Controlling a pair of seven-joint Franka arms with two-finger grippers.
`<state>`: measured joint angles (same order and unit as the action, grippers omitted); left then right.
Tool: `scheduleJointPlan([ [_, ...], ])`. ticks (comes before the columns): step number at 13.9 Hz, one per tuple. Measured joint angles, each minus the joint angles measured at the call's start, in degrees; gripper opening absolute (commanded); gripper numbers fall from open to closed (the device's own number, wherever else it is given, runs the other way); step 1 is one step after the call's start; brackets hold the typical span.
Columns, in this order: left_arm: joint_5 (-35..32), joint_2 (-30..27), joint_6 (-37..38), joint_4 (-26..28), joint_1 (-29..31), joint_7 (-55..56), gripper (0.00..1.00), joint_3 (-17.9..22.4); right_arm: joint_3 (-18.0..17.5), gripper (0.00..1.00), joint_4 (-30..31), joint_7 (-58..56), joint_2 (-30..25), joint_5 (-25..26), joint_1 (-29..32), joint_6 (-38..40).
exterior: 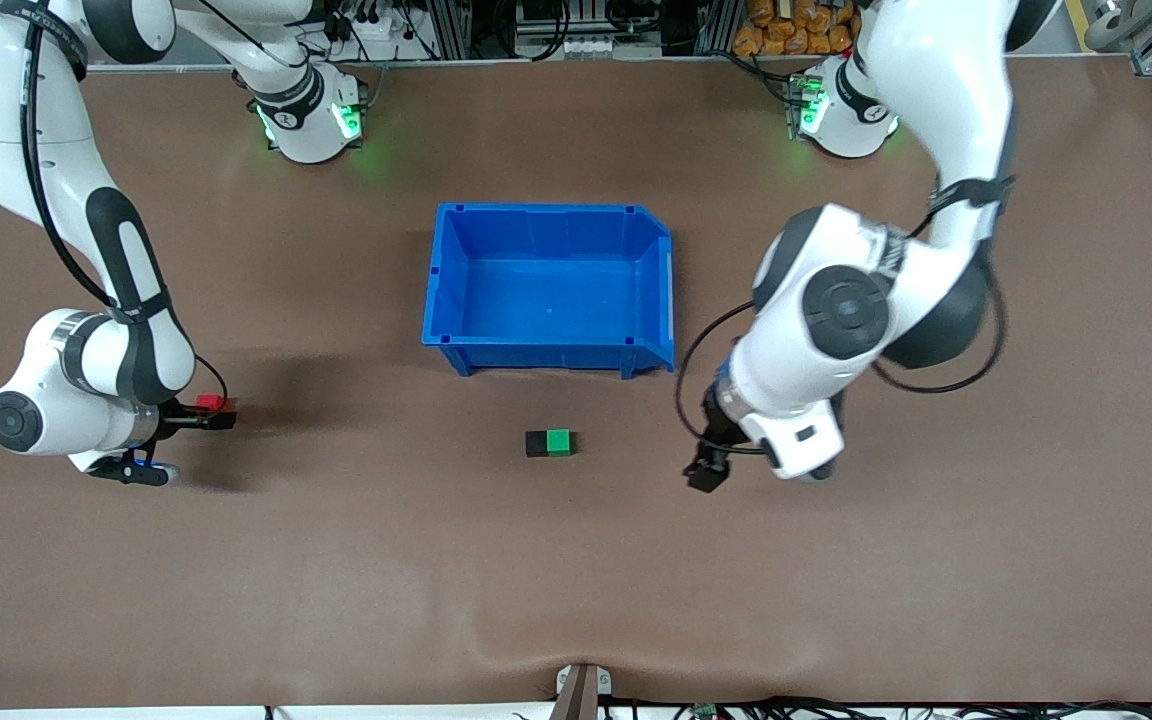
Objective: Attach green and red cubes to black cube
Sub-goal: 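Grasp the red cube with the right gripper while the left gripper withdraws, then lift the red cube with the right gripper toward the black cube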
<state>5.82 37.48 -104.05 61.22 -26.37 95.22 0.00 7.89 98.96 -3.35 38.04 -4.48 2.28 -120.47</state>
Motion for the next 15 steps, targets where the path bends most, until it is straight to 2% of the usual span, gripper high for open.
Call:
scheduleJointPlan([
  [3, 0.0, -4.62, 6.96, 0.04, 3.3, -7.15, 1.0, 0.18, 0.29, 1.0, 0.02, 0.0, 0.0, 0.01, 0.04, 0.27],
  [4, 0.0, -6.18, 9.71, 0.05, 4.62, -9.96, 1.0, 0.22, 0.3, 0.96, 0.03, 0.0, 0.0, 0.01, 0.04, 0.32],
  [7, 0.0, -10.51, 18.21, 0.2, 7.86, -15.68, 1.0, 0.25, 0.28, 0.66, 0.01, -0.01, -0.03, 0.01, -0.01, 0.86],
  [9, 0.0, -13.31, 22.15, 0.62, 9.52, -21.42, 1.0, 0.29, 0.28, 0.63, 0.01, -0.01, -0.04, 0.01, -0.02, 1.31],
  [13, -2.14, -19.87, 26.16, 5.53, 14.6, -44.13, 1.0, 0.5, 0.28, 0.27, 0.01, -0.02, -0.05, 0.01, -0.02, 1.95],
  [15, -3.2, -23.47, 26.28, 8.95, 17.68, -56.07, 1.0, 0.62, 0.28, 0.21, -0.01, -0.01, -0.07, 0.01, -0.02, 2.31],
])
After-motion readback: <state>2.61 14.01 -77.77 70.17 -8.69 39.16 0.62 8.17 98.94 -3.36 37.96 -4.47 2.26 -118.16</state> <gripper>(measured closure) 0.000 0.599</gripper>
